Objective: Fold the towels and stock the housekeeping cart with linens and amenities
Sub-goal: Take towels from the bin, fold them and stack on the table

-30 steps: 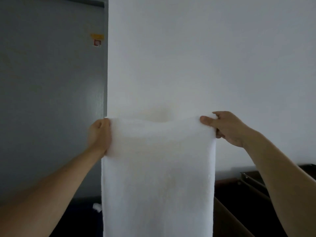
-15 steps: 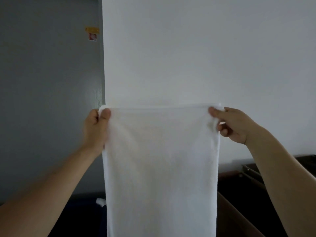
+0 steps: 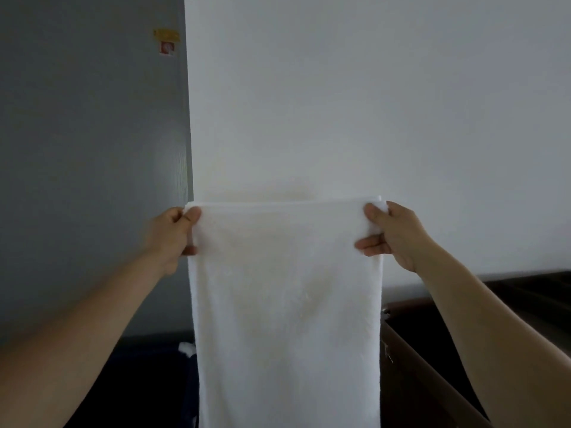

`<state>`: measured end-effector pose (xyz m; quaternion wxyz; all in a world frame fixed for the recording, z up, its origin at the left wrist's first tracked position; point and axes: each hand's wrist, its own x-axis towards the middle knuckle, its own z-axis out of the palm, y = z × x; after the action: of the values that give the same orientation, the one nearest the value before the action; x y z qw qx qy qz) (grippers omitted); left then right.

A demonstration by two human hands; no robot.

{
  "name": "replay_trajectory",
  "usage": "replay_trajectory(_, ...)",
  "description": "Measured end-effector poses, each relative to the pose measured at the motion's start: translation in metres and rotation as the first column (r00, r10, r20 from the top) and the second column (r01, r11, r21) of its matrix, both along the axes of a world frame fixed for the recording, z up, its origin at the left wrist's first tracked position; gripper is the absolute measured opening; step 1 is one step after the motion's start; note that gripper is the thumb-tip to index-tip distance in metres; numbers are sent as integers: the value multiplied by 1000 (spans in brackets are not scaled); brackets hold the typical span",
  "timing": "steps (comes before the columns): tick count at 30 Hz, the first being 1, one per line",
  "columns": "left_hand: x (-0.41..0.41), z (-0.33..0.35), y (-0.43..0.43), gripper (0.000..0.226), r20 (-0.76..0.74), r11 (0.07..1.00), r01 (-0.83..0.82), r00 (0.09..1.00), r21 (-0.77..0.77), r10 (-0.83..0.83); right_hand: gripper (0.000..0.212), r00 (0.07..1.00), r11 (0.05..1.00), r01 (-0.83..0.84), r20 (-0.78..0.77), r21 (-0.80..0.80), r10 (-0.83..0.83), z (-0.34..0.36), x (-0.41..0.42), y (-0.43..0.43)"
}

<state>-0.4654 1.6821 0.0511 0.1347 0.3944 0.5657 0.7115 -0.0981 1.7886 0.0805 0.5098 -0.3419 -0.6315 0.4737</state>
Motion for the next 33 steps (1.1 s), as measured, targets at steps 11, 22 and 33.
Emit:
replay_trajectory(11,15,75,33,26,-135,961,-218,961,173,242,18,986,964,97,-154,249,-60,55,-16,39)
replay_trajectory(22,49,84,-32,15,-92,919,-162,974,360,208,10,974,909,5,-208,416,90,43,10,13)
replay_trajectory(33,94,-24,-177,14,-132,978,-163,975,131,181,17,999,982,16,-43,187,-8,-43,66,-116)
